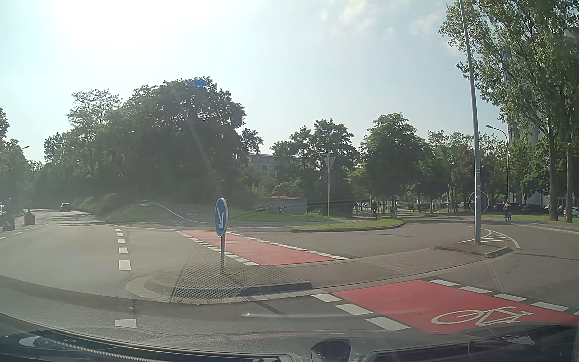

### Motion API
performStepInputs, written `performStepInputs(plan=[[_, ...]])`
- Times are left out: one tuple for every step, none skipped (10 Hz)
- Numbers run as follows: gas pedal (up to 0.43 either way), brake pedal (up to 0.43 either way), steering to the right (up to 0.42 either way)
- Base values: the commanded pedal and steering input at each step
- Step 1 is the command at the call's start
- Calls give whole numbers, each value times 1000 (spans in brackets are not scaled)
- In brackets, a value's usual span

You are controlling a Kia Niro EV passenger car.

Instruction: Follow the waypoints while adhering to traffic rules and regulations

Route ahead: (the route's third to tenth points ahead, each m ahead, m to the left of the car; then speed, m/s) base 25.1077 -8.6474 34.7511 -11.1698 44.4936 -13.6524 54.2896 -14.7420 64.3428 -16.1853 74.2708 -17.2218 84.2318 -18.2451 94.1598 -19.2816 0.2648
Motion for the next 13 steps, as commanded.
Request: performStepInputs(plan=[[0, 0, 414], [0, 0, 414], [0, 0, 415], [20, 0, 428], [67, 0, 444], [130, 0, 463], [169, 0, 481], [189, 0, 495], [228, 0, 512], [240, 0, 522], [248, 0, 527], [260, 0, 528], [260, 0, 528]])
